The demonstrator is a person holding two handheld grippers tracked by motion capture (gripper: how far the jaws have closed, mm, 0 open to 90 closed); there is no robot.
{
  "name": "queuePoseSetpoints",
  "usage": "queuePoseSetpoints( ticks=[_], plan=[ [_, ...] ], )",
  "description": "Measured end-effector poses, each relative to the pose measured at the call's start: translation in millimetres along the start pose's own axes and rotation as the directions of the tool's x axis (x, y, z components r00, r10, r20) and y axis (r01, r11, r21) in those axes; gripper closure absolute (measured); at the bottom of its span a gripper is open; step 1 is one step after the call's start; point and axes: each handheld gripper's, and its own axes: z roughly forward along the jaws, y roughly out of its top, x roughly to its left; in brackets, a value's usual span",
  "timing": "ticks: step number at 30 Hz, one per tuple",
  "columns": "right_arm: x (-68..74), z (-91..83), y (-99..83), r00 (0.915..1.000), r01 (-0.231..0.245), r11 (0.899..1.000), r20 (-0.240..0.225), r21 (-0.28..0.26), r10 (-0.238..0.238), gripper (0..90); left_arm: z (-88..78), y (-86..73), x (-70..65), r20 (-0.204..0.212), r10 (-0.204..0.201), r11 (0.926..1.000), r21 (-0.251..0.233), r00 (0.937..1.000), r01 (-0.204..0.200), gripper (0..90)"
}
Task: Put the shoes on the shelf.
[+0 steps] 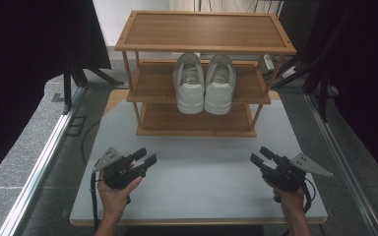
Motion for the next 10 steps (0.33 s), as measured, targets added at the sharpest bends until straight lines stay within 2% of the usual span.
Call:
queuePoseSetpoints(
  ticks=[5, 7, 10],
  plan=[
    [3.7, -1.3, 0.3, 0.9997, 0.018, 1.000, 0.014, -0.002, -0.018, 42.2, 1.8, -1.5, -0.6, 0.014, -0.007, 0.9999, 0.012, 0.9999, 0.007, 45.7],
    [2.2, -3.6, -1.2, 0.9990, 0.017, 1.000, 0.041, 0.005, -0.017, 38.5, 2.7, -0.5, 0.0, 0.019, -0.008, 0.9998, 0.017, 0.9998, 0.007, 44.8],
    [-5.9, -5.3, -7.6, 0.9938, -0.009, 0.999, 0.111, 0.050, 0.004, 35.1, 4.3, 0.1, 3.2, 0.008, -0.008, 0.9997, 0.022, 0.9999, 0.008, 44.0]
  ],
)
